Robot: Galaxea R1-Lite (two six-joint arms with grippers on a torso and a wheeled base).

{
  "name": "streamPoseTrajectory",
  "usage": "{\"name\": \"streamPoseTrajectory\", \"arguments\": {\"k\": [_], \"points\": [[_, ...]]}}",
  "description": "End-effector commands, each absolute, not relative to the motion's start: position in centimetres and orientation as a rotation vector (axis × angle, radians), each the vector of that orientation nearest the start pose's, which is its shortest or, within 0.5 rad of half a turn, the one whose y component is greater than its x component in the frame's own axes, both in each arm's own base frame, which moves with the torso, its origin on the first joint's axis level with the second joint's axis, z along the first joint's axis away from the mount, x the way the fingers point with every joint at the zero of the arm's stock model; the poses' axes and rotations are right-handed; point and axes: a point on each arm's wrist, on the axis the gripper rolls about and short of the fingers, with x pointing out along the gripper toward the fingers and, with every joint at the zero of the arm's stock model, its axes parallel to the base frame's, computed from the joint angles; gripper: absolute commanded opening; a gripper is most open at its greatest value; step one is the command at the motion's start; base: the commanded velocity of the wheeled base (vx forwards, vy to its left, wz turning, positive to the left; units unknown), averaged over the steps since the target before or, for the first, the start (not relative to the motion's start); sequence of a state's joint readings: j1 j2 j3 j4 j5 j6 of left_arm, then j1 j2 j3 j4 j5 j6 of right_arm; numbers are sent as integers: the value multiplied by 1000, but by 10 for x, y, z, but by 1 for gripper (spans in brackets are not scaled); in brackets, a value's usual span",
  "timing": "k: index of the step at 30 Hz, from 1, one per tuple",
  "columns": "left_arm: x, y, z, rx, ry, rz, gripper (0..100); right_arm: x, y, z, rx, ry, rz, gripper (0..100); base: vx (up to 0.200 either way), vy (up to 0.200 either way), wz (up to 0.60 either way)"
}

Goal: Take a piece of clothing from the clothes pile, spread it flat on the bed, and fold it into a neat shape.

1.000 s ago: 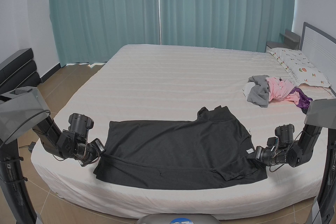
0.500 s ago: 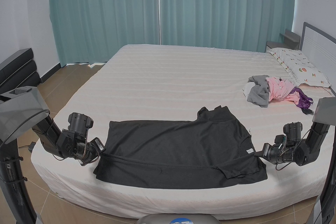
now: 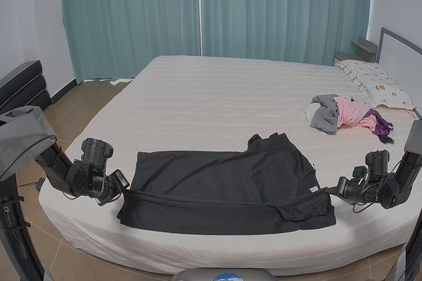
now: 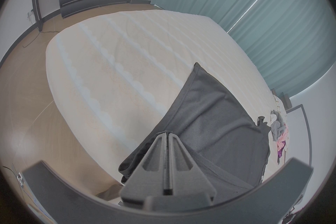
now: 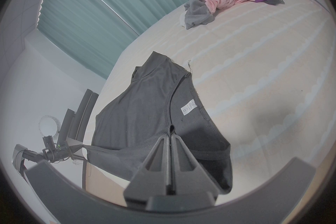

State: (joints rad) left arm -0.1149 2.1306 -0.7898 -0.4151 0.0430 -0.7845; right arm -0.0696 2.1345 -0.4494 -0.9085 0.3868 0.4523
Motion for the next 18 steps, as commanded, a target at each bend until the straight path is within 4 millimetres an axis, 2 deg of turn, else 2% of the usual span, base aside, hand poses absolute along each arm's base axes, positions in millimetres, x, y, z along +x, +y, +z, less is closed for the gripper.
{"name": "streamPoseTrajectory", "arguments": {"k": [1,3,10,15,18], "points": [[331,-33,24,-660,881,306,0,278,-13,15,602,787,131,0,0,0,0],[327,-31,25,-652,898,319,0,271,-12,18,601,792,144,0,0,0,0],[325,-32,24,-643,912,318,0,269,-12,21,603,785,143,0,0,0,0],[326,-32,22,-643,915,320,0,272,-11,17,605,794,144,0,0,0,0],[330,-31,17,-643,921,326,0,286,-10,10,602,803,145,0,0,0,0]]}}
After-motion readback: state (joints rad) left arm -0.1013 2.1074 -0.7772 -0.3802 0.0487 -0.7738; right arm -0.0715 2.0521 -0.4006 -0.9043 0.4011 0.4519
